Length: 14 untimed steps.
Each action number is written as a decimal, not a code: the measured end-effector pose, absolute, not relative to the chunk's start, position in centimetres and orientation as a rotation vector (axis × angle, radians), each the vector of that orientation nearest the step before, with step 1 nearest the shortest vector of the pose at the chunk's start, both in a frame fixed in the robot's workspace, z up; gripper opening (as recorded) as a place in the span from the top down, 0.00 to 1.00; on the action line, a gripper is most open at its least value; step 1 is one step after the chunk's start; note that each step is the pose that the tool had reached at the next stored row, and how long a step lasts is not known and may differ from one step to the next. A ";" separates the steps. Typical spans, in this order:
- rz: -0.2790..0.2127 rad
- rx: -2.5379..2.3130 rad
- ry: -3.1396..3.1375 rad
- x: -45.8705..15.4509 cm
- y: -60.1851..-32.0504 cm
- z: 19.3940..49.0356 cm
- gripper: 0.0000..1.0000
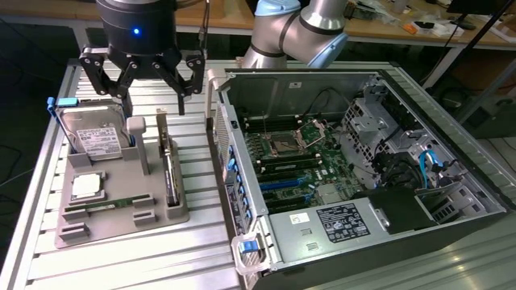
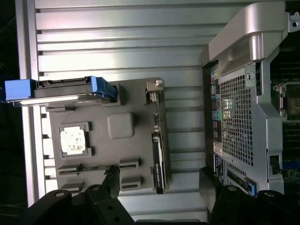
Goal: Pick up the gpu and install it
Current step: 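Pick up the gpu and move the gpu toward the slot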
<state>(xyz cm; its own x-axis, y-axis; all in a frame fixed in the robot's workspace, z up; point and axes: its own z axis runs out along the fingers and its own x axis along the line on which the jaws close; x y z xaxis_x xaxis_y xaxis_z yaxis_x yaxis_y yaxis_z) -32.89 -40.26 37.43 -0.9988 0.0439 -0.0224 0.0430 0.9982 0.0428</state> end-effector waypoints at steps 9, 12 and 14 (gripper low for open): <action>0.066 0.068 3.117 -32.9 -40.3 35.7 0.22; 0.066 0.068 3.117 -32.9 -40.3 35.2 0.22; 0.066 0.068 3.117 -32.9 -40.3 34.8 0.22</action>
